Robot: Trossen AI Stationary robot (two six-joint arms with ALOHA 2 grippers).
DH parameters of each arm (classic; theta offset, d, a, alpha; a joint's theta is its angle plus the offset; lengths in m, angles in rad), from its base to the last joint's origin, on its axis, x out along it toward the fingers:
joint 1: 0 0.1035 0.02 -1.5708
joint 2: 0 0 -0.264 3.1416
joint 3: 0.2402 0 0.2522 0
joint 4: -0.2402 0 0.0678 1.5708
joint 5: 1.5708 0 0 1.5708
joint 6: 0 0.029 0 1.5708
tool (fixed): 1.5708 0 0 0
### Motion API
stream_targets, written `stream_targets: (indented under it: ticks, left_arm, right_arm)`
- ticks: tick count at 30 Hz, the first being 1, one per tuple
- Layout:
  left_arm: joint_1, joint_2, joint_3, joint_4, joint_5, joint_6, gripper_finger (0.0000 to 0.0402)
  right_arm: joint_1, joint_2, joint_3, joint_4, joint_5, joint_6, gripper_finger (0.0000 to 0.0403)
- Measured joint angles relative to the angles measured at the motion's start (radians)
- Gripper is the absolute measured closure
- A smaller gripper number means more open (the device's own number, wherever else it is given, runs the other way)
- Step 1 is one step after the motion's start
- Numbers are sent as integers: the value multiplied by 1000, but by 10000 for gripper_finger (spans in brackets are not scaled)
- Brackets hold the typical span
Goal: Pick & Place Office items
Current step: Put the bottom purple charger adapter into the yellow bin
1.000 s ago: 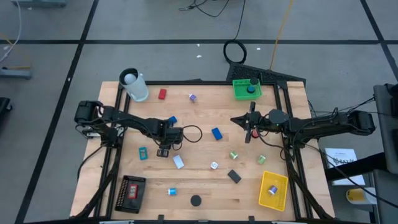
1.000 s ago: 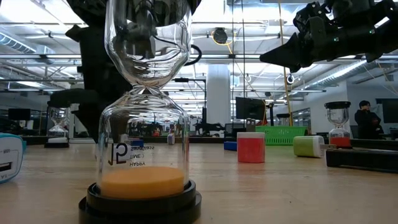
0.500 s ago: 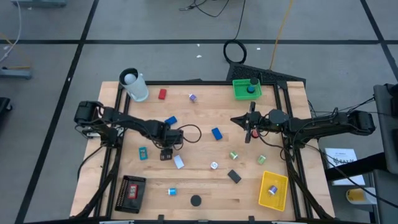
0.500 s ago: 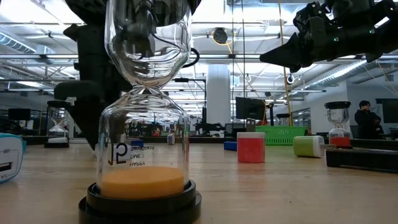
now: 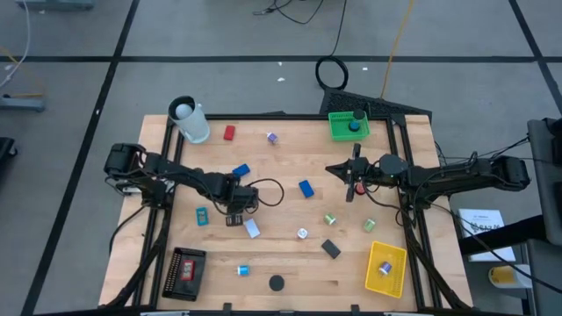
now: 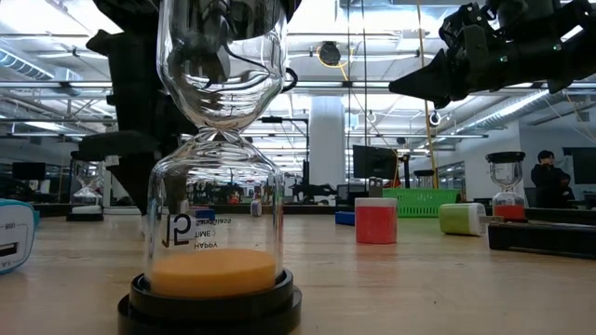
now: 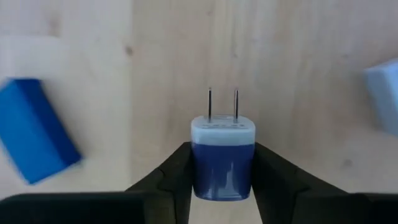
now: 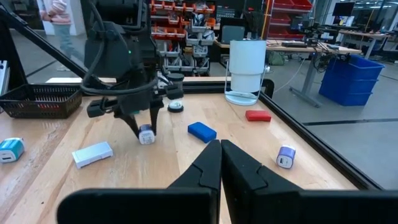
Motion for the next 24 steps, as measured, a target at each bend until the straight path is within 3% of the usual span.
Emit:
stream_targets:
  ticks: [3,6,10,13,16,19,24]
  left_arm:
    - [-23,-14,-1,42,-83,22,272]
    - [-35,-34,-12,220,-78,64,272]
    - [-21,-47,-91,608,27,141,272]
    - [12,-47,-171,928,171,166,272]
    - [49,-47,-239,1145,318,155,272]
    - [80,-47,-265,1214,425,124,272]
    - [94,-35,-267,1193,505,116,272]
  right_arm:
    - [0,0,0,-15,0,0,403]
    - [0,0,0,-26,0,21,403]
    - [1,14,0,-30,-1,53,403]
    - [15,52,0,-30,0,52,401]
    - [48,115,36,-56,1,48,391]
    - [99,208,120,-115,5,41,371]
    - [216,447,314,-231,92,-80,314]
